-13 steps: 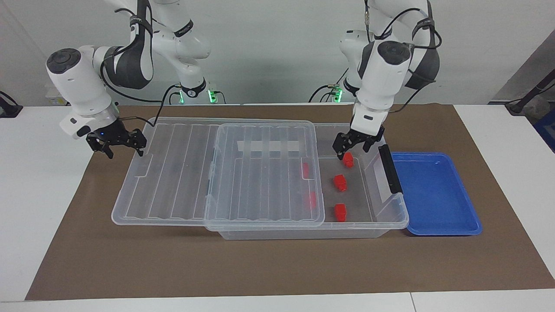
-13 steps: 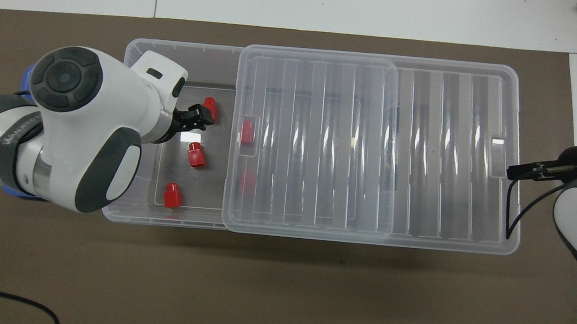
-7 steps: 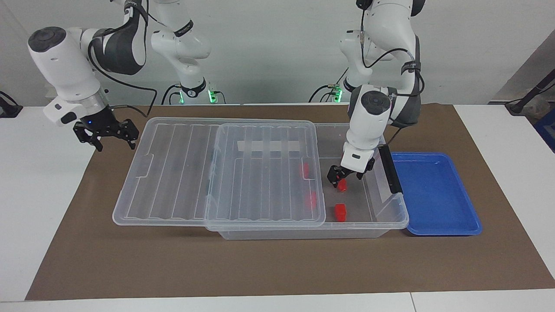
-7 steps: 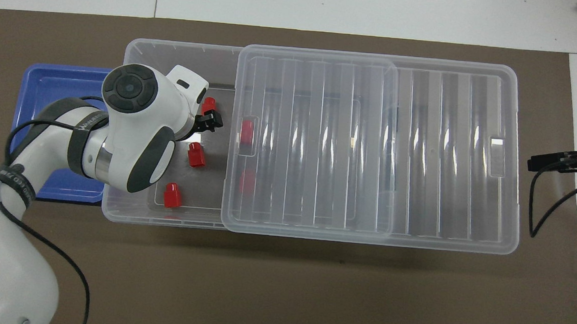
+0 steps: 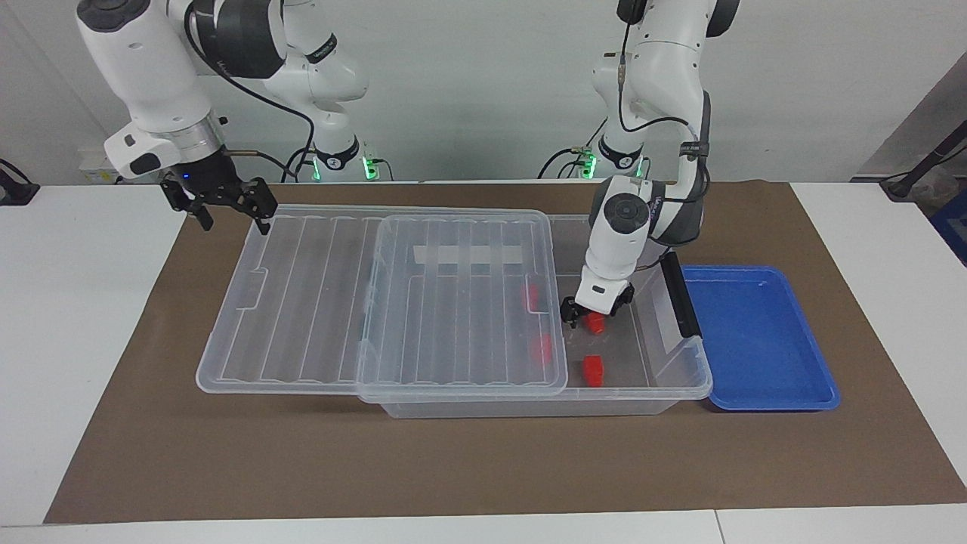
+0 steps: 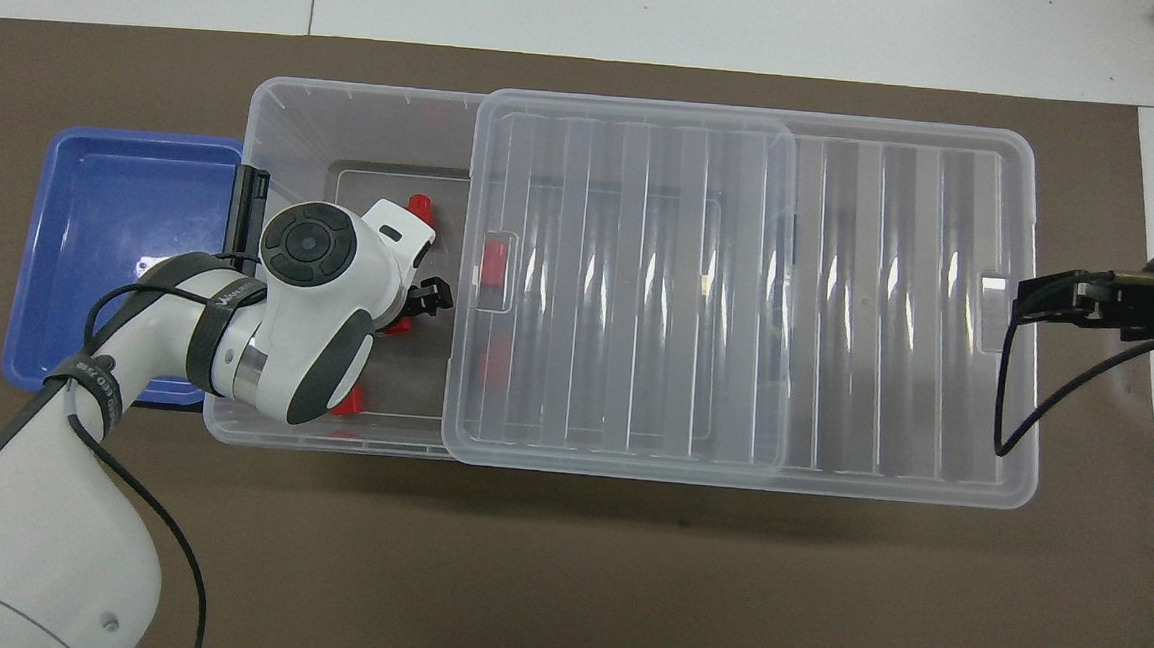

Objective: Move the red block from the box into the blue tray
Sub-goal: 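Lift the red block and carry it over the blue tray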

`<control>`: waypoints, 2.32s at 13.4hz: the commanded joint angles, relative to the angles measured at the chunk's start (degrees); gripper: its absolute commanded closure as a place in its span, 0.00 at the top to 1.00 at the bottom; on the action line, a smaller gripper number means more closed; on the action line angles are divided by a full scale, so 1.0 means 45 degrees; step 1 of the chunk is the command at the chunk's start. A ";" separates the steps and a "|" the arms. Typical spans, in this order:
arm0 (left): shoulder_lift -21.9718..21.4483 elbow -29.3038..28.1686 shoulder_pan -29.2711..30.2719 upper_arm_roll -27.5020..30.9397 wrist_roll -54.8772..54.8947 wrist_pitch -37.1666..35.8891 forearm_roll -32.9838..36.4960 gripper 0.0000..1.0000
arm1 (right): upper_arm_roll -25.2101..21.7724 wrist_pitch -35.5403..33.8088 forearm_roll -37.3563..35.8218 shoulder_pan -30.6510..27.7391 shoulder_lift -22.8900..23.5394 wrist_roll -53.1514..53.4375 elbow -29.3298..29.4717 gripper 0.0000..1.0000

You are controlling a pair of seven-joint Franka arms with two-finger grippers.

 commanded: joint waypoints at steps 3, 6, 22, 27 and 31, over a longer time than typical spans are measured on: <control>-0.0524 -0.0499 -0.0047 0.0114 -0.0147 0.0082 0.0164 0.00 | 0.0020 -0.2102 -0.0344 0.0447 0.0704 0.1087 0.2386 1.00; -0.0563 -0.0091 -0.0008 0.0114 -0.0500 -0.0773 -0.0771 0.00 | -0.0019 -0.2146 -0.0111 0.0311 0.0726 0.1087 0.2333 1.00; -0.2360 0.5401 0.4383 0.0271 0.5934 -0.9803 -0.2377 0.00 | -0.0156 0.2186 0.0203 -0.1856 0.0021 -0.0084 -0.1629 0.00; -0.3159 0.2731 0.5071 0.0349 0.8363 -0.6878 -0.1208 0.00 | -0.0156 0.3963 0.0203 -0.2151 0.0470 -0.0785 -0.2568 0.00; -0.3239 0.1223 0.6083 0.0349 0.9713 -0.4593 -0.0951 0.00 | -0.0136 0.4670 0.0223 -0.2288 0.0627 -0.1257 -0.3174 0.00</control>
